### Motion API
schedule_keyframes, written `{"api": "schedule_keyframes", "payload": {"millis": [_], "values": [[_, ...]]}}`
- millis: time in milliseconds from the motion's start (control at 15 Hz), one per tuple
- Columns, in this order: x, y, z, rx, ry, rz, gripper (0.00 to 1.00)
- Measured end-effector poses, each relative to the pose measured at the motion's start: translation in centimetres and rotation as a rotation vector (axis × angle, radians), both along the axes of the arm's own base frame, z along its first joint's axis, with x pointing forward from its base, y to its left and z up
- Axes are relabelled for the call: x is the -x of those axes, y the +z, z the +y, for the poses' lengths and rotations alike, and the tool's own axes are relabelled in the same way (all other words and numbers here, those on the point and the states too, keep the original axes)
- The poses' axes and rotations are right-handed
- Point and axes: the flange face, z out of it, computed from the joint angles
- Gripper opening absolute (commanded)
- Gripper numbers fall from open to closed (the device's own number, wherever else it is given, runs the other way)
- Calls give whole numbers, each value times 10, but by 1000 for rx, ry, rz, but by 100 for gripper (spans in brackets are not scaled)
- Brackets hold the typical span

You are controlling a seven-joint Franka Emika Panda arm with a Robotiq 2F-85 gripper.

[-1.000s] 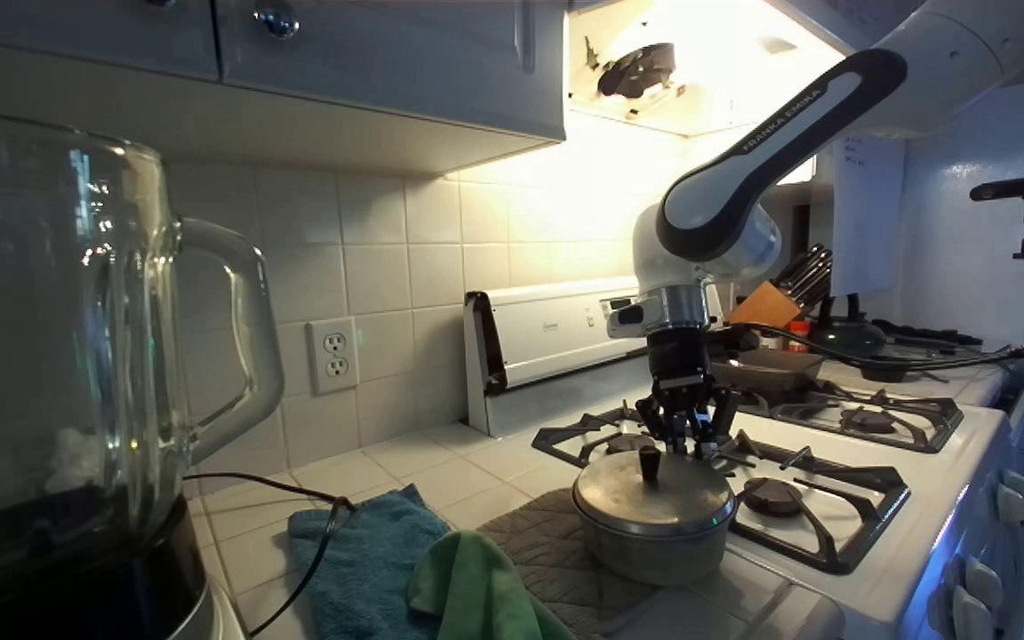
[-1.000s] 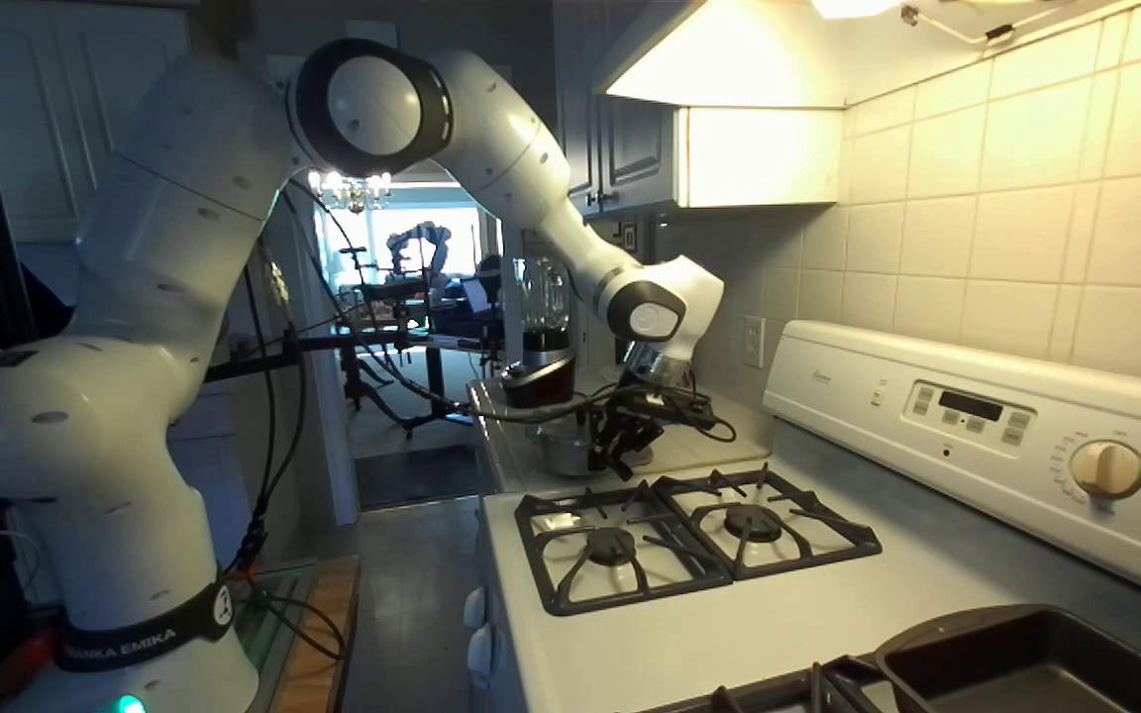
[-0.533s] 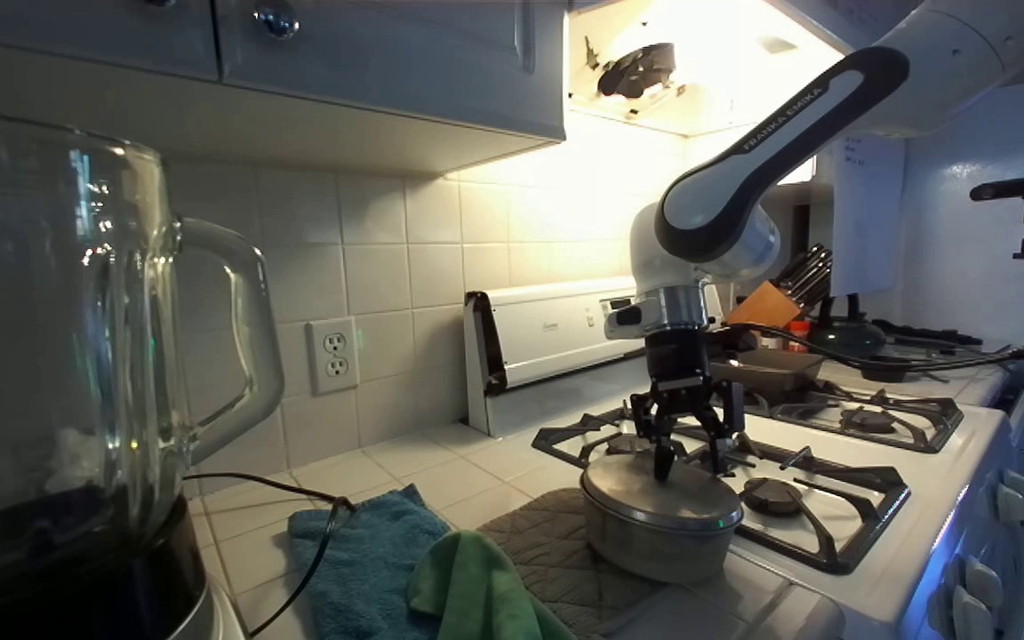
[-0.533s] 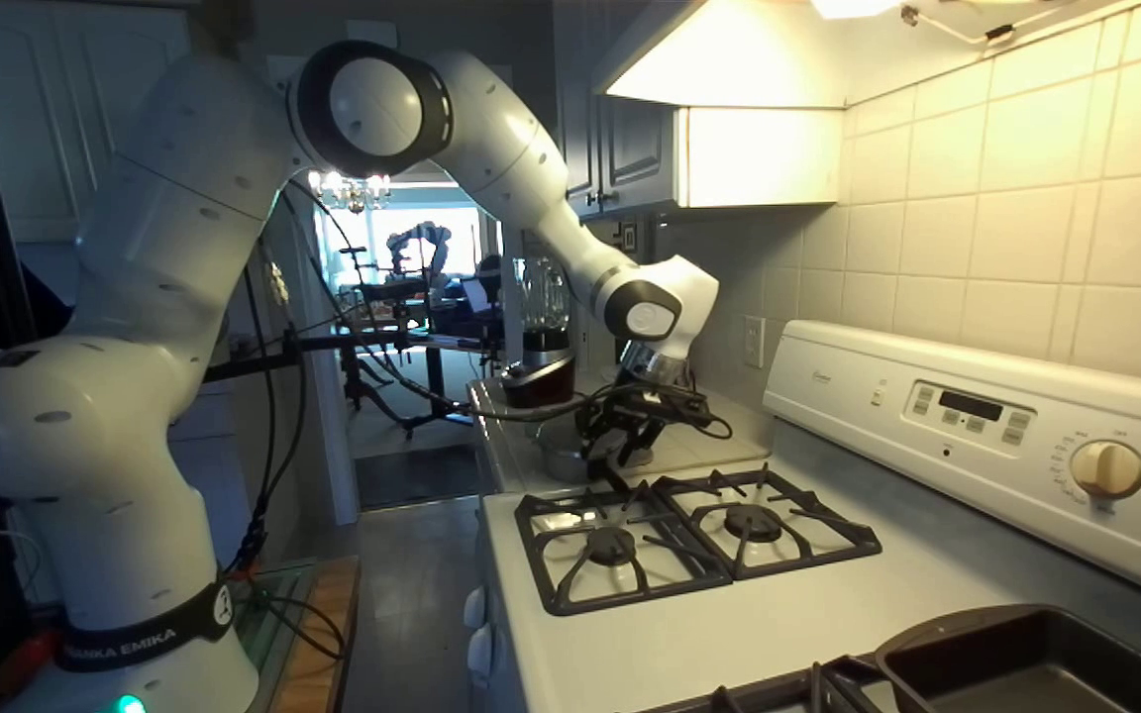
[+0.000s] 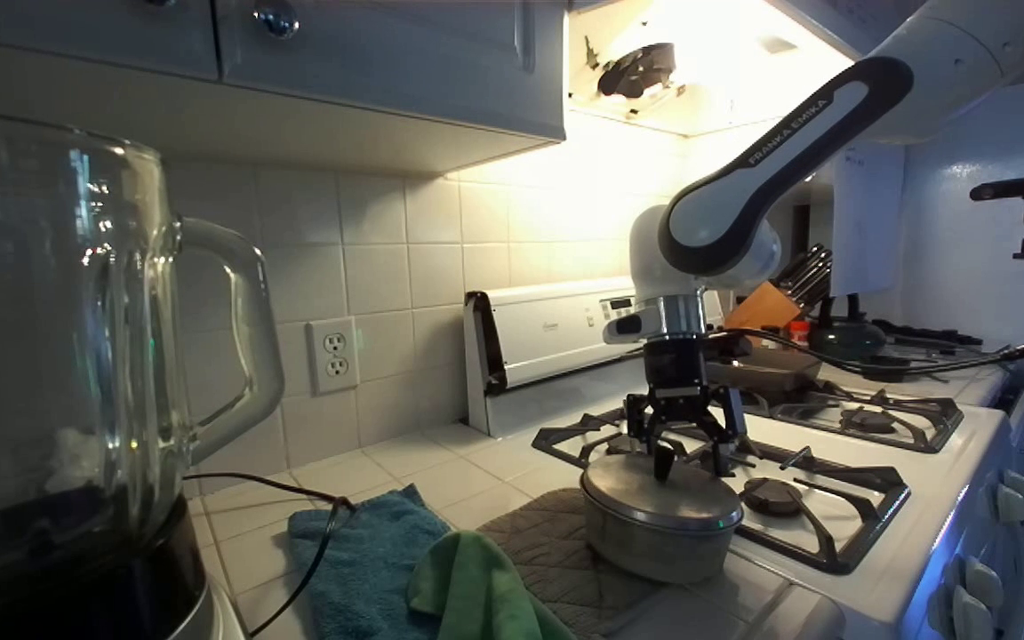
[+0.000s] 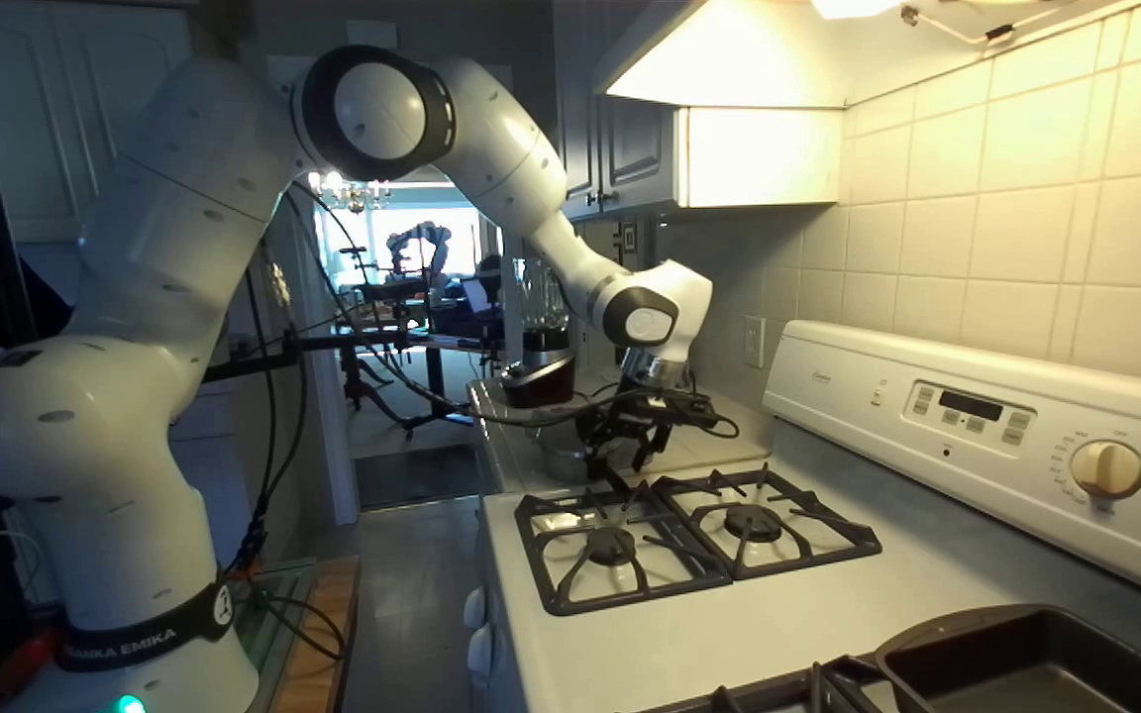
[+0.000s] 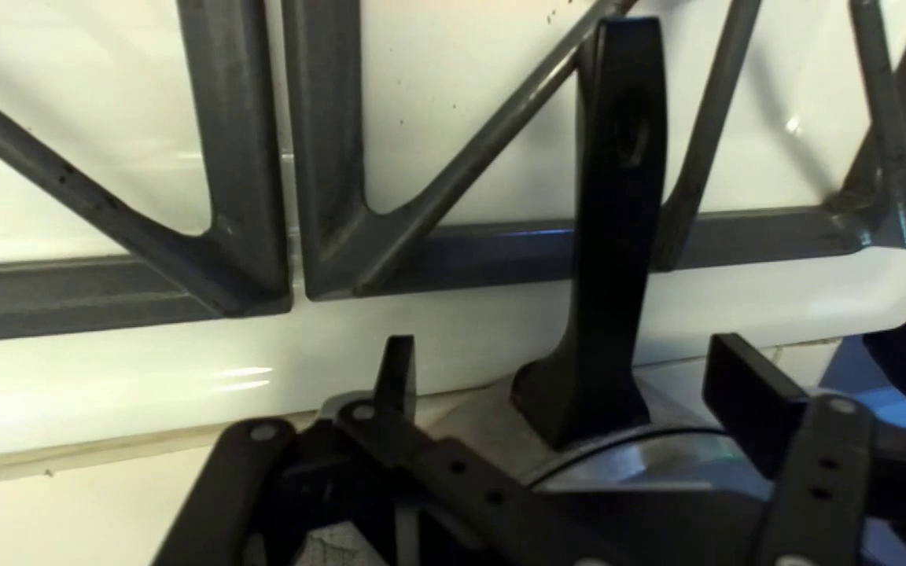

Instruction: Pick up the pot from the stove and put it on the counter

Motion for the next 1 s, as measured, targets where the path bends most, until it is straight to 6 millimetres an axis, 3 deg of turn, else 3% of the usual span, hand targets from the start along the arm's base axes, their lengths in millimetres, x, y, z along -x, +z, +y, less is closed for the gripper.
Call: {"api": "schedule_keyframes", "payload": {"millis": [133, 267, 333, 400, 533, 867, 1000], "values": [[1, -5, 2, 5, 6, -11, 68], [3, -9, 4, 8, 11, -14, 65], [4, -10, 5, 10, 14, -13, 68], [5, -11, 6, 11, 18, -11, 43], [7, -13, 9, 13, 23, -8, 41], [7, -14, 7, 15, 10, -2, 5], [5, -14, 4, 11, 0, -1, 6]]}}
